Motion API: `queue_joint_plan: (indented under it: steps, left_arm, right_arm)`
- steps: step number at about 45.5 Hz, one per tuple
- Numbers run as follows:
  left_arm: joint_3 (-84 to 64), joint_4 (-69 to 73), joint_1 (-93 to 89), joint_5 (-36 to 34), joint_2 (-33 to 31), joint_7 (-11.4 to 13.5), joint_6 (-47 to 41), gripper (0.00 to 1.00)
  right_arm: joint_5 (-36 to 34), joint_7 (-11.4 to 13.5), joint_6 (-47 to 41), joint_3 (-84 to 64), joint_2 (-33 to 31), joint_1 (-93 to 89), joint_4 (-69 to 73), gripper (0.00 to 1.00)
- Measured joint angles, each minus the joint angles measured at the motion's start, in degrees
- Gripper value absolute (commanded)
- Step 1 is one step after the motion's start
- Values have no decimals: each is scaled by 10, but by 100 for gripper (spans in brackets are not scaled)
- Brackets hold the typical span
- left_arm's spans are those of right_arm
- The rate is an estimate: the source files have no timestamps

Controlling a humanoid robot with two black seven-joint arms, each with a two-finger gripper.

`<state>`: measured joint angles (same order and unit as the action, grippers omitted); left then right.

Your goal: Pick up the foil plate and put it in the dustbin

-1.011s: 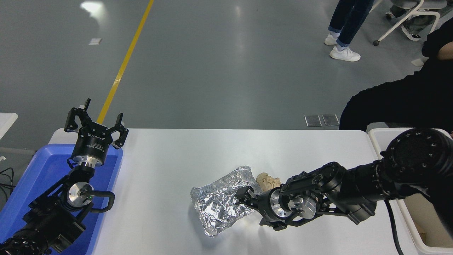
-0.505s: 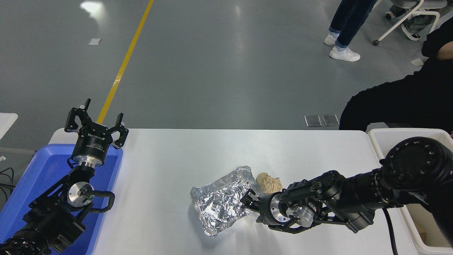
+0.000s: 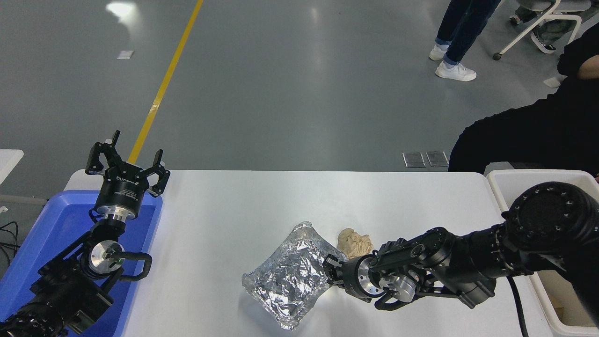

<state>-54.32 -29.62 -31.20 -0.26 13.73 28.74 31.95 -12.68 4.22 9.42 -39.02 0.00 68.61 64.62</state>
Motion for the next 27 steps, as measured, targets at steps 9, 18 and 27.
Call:
queue_joint_plan:
  steps: [9, 18, 27]
  left_arm:
    - [0, 0, 0, 0, 0, 0, 0, 98]
    - [0, 0, 0, 0, 0, 0, 1, 98]
    - [0, 0, 0, 0, 0, 0, 1, 98]
  right_arm:
    - [3, 0, -8, -2, 0, 7, 4, 0]
    - [4, 0, -25, -11, 0, 39, 21, 0]
    - [5, 0, -87, -48, -36, 125, 40, 0]
